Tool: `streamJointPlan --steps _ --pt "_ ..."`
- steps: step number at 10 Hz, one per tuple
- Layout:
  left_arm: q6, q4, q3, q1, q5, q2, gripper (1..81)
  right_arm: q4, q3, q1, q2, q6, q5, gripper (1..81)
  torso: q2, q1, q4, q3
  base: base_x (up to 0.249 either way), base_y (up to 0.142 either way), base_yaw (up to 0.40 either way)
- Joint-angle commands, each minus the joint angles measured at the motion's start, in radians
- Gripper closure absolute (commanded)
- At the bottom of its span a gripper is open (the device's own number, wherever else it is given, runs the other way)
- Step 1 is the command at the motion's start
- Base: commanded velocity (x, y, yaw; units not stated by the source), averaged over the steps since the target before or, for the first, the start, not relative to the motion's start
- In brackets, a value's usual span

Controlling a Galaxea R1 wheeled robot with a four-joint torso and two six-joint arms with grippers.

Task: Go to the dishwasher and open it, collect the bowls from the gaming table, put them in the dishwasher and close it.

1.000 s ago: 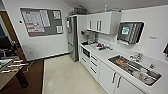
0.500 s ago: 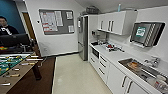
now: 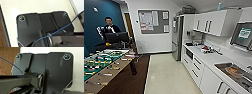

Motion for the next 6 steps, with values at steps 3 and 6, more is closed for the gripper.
streamJointPlan --steps 3,6 --pt "0.016 0.008 -0.003 -0.036 0.041 0.001 1.0 0.008 0.002 0.043 0.005 -0.002 -0.048 1.0 0.0 0.0 0.0 0.0 0.0 0.0 0.317" --pt "0.017 0.01 -0.011 -0.036 0.042 0.004 1.0 0.007 0.002 0.044 0.005 -0.005 -0.05 1.0 0.0 0.0 0.0 0.0 0.0 0.0 0.317"
